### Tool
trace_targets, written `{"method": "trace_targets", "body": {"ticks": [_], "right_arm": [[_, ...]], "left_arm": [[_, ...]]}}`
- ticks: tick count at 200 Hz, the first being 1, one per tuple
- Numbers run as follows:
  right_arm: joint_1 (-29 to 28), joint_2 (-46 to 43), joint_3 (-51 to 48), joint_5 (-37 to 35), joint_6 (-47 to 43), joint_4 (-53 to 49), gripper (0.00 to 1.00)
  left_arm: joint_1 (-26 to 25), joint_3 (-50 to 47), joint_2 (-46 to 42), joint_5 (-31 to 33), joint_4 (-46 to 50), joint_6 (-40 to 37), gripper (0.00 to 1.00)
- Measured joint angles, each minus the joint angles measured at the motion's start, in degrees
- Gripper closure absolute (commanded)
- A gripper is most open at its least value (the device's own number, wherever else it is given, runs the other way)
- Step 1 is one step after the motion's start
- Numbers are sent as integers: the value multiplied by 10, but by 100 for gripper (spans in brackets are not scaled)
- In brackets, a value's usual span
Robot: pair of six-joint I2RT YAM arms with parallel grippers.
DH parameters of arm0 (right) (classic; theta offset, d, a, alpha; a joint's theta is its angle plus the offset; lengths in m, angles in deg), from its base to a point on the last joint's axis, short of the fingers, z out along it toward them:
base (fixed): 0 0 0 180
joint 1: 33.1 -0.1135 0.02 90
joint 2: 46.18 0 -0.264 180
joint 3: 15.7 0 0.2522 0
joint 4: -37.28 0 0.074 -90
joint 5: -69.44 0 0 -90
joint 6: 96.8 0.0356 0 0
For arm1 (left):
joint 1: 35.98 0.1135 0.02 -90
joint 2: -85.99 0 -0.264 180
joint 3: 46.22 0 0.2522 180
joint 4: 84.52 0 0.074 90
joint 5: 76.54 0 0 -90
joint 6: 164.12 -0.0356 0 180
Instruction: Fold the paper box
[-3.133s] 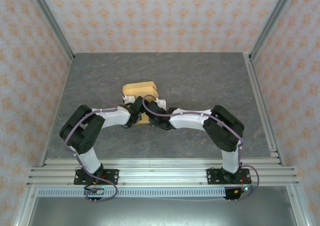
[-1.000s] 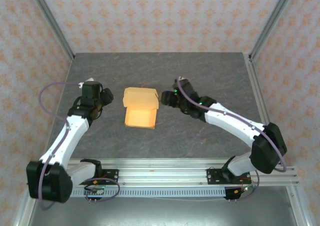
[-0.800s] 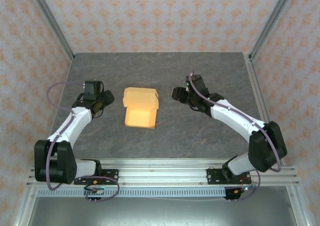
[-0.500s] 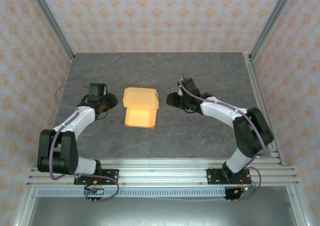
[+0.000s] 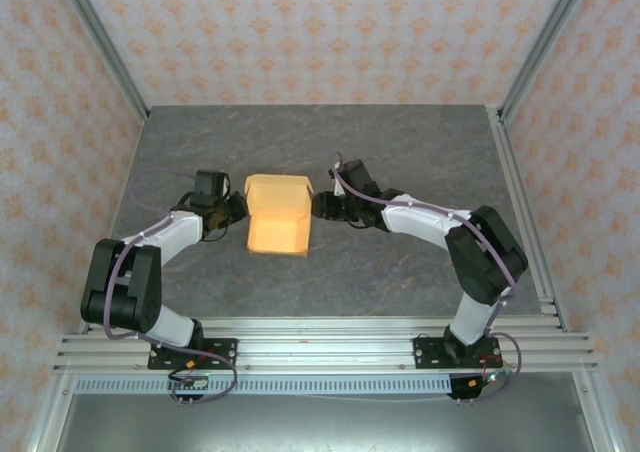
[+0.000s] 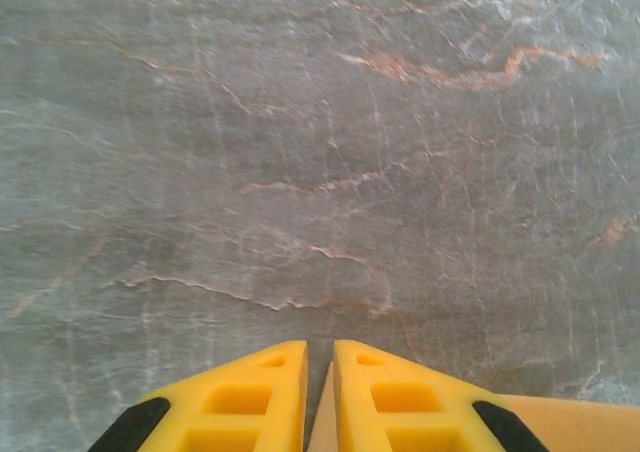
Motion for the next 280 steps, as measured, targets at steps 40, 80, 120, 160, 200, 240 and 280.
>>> {"method": "trace_targets", "body": {"ticks": [40, 80, 120, 160, 200, 240, 280], "right_arm": [[-7, 8, 0, 0, -4, 7, 63], [-8, 11, 1, -5, -4, 17, 63], [-13, 16, 2, -23, -1, 23, 64], [-16, 16, -21, -37, 5, 48, 64], [-20, 15, -61, -39, 9, 82, 63], [-22, 14, -105, -39, 10, 95, 63], [-22, -19, -126, -57, 12, 88, 63]], "left_arm": [[-18, 0, 15, 1, -14, 1, 85], [-25, 0, 26, 2, -25, 6, 86], [-31, 0, 29, 13, -33, 14, 86], [-33, -20, 24, 27, -48, 23, 86], [-35, -57, 3, 42, -53, 38, 85], [-40, -85, -40, 68, -48, 50, 84], [-40, -102, -101, 117, -13, 66, 80]]}}
